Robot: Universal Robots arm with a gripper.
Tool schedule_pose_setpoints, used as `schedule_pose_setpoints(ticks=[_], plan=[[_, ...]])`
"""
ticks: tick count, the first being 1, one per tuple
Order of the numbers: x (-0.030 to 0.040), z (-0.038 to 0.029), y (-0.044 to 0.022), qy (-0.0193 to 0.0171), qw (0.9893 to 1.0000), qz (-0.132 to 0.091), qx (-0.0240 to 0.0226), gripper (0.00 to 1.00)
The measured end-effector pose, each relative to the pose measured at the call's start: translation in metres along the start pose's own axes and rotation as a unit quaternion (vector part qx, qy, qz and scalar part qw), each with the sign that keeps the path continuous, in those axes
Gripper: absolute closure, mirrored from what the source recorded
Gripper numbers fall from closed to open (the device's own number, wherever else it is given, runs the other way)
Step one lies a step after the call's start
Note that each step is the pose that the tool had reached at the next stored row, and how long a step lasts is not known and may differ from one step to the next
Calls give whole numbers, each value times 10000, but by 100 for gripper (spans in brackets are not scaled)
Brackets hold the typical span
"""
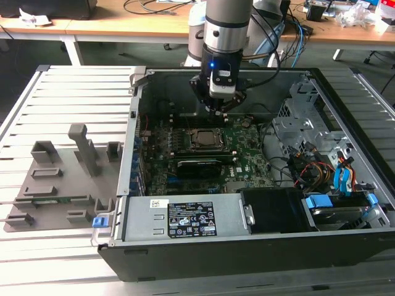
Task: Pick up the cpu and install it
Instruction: 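Install the first cpu locking lever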
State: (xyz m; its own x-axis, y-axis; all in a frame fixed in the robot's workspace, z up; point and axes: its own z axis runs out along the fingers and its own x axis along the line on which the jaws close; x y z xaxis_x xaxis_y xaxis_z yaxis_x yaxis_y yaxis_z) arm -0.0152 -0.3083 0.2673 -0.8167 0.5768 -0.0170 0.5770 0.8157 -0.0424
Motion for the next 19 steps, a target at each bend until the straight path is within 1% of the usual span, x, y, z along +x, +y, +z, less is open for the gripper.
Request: schedule_pose_setpoints(ticks=[3, 5, 8, 9, 12, 15, 19], plan=[[0, 0, 0, -6, 9999, -142, -2, 89], [0, 0, 0, -14, 9995, -322, -6, 89], [0, 0, 0, -19, 9990, -453, -8, 89], [0, 0, 0, -22, 9986, -523, -9, 89], [0, 0, 0, -32, 9972, -747, -13, 89], [0, 0, 0, -41, 9953, -963, -16, 89], [0, 0, 0, -54, 9920, -1261, -22, 89]])
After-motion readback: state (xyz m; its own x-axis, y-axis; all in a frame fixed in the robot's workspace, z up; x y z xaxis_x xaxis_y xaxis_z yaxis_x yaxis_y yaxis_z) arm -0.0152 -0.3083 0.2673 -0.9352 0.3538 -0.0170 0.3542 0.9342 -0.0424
